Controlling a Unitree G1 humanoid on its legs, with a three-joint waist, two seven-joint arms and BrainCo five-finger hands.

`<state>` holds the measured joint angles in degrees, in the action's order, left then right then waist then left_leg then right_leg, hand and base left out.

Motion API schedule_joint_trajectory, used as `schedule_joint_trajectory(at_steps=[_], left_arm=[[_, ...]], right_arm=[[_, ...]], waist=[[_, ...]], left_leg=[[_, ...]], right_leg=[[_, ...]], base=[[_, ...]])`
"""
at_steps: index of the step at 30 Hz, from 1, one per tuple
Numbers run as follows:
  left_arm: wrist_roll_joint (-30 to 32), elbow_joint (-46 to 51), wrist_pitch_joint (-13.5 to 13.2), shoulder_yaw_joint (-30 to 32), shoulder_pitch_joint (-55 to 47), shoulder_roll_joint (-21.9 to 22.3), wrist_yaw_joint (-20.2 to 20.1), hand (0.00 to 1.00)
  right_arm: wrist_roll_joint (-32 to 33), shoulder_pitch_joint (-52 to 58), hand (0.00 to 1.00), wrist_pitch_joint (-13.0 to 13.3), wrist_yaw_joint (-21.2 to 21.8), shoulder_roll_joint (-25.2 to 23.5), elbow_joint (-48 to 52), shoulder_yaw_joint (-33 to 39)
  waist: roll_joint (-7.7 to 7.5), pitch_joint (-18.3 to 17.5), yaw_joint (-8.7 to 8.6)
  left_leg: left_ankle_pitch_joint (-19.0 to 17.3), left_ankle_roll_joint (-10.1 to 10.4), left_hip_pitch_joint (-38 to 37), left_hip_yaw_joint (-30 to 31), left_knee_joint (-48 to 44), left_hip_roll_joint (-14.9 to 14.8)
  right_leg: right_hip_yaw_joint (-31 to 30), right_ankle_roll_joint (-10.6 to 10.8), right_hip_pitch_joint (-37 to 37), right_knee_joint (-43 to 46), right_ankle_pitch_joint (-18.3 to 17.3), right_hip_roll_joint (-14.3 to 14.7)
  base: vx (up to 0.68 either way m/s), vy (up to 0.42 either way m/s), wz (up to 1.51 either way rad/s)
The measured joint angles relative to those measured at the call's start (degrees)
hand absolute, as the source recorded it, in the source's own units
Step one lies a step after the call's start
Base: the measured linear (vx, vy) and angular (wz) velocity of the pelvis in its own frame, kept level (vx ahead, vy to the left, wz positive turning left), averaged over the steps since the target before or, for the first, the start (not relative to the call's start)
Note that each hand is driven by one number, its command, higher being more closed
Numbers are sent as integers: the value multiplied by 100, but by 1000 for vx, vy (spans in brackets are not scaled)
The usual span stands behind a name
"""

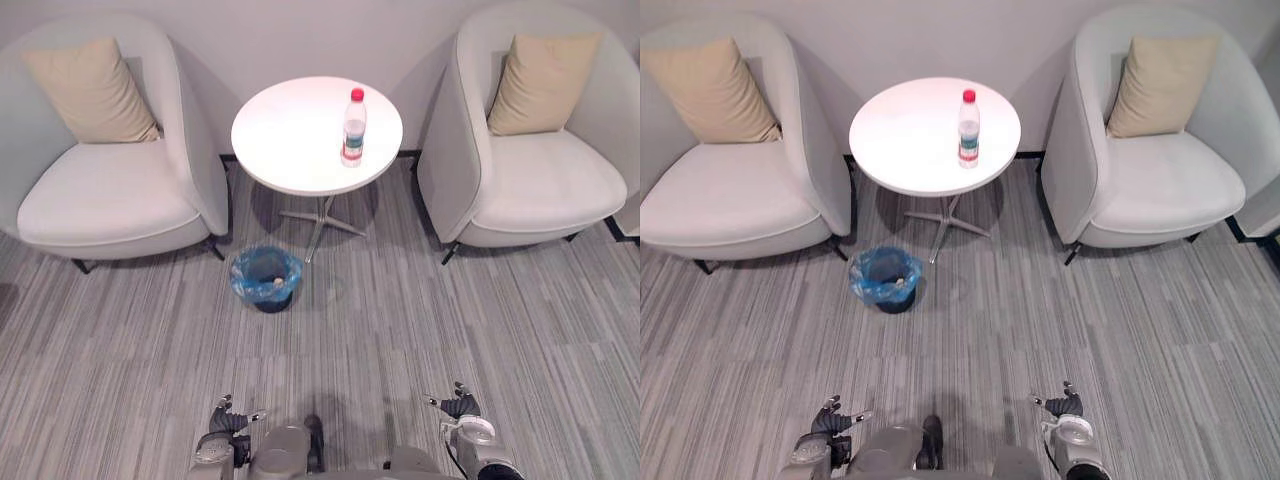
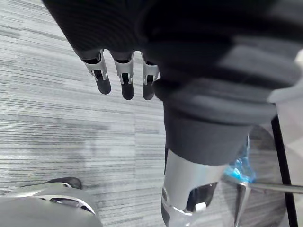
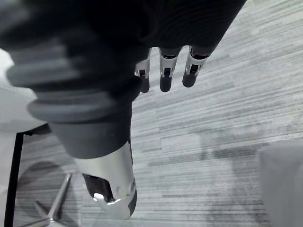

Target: Gather rubbish on tea table into small bin, then transfer packed bag to large trash can.

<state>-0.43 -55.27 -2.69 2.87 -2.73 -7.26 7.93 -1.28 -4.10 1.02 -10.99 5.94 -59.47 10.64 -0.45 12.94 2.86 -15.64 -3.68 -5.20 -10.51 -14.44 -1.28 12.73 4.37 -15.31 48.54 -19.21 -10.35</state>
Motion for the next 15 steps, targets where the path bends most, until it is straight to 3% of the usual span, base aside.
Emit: schedule_joint_trajectory(at_steps=[1,2,3,4,5,8,10,11,12,13,15], left_arm=[[0,0,0,1,7,12,-19,0],[-1,-1,-4,-3,17,23,-21,0],[-1,-2,-6,-2,15,24,-22,0],[-1,-18,-3,-5,-13,16,-20,0],[-1,-115,2,1,34,151,-30,0],[2,-162,-6,8,59,226,-29,0],[6,-145,-7,163,178,376,-37,0],[7,-133,-8,247,179,439,-37,0],[7,-123,-6,261,151,515,-41,0],[8,-41,-2,284,103,529,-52,0],[6,85,-3,340,118,511,-41,0]], right_arm=[[0,-1,0,-2,1,24,5,-1],[3,15,0,-9,1,79,14,-1],[4,29,0,-14,1,89,13,0],[7,139,0,-24,-3,139,15,5],[8,218,0,-49,-7,246,-48,44],[15,157,0,-25,-5,257,22,203],[36,310,0,-18,-7,182,41,288],[72,373,0,-17,-11,130,87,268],[121,478,0,-5,-16,38,252,232],[149,571,0,21,-17,-47,344,222],[210,572,0,32,-25,-131,442,246]], waist=[[53,24,-57],[93,42,-143],[89,41,-168],[20,8,-236],[254,-30,-182],[317,-80,-230],[325,-74,-205],[319,-72,-198],[291,-50,-186],[243,-26,-172],[226,-17,-79]], left_leg=[[1,1,-88,64,6,-101],[-5,40,-250,214,37,-204],[-3,77,-297,244,47,-221],[-82,414,-404,353,49,-176],[-106,540,-477,535,51,-422],[187,959,-414,755,-121,-594],[459,1215,101,898,-1372,-796],[660,1199,308,887,-1921,-853],[640,1166,727,804,-3008,-1053],[514,968,1106,553,-3695,-1237],[409,800,1593,253,-3879,-1360]], right_leg=[[10,-30,-185,-454,15,160],[-104,-140,-396,-1512,343,370],[-155,-139,-402,-1799,490,403],[-330,-271,-308,-2612,1732,476],[-282,-512,-265,-2435,1741,653],[-109,-653,-221,-2286,1317,738],[170,-738,276,-2628,1222,813],[235,-734,487,-2768,1195,834],[340,-773,912,-3016,1102,851],[413,-788,1210,-3139,1034,871],[450,-776,1509,-3329,935,875]], base=[[595,-227,44],[418,-176,43],[454,-219,68],[393,-178,47],[474,-220,40],[405,-226,17],[354,-221,55],[322,-198,62],[310,-152,47],[218,-84,39],[192,-42,14]])
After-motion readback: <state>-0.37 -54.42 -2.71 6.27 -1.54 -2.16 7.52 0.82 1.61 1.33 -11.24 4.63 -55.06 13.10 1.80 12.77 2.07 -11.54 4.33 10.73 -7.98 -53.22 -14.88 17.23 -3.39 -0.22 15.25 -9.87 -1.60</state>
